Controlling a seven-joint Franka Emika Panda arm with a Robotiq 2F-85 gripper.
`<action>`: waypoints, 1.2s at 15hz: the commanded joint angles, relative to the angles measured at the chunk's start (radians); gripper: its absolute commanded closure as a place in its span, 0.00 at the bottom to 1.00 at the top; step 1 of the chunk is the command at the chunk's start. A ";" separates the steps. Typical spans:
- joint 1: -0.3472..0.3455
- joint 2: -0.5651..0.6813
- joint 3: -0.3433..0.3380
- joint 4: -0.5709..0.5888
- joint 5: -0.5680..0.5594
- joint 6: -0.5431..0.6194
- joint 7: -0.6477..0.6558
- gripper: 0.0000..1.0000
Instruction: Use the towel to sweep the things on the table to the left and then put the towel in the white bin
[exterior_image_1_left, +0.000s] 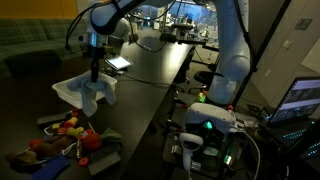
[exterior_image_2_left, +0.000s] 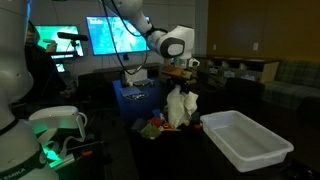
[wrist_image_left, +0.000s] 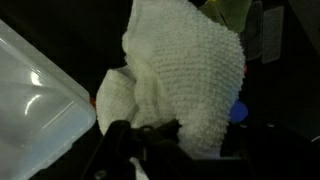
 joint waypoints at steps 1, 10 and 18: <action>-0.013 -0.112 -0.072 -0.090 0.016 -0.049 -0.039 0.96; 0.001 -0.050 -0.224 0.012 -0.046 -0.066 0.007 0.96; 0.019 0.186 -0.227 0.415 -0.051 -0.105 0.221 0.96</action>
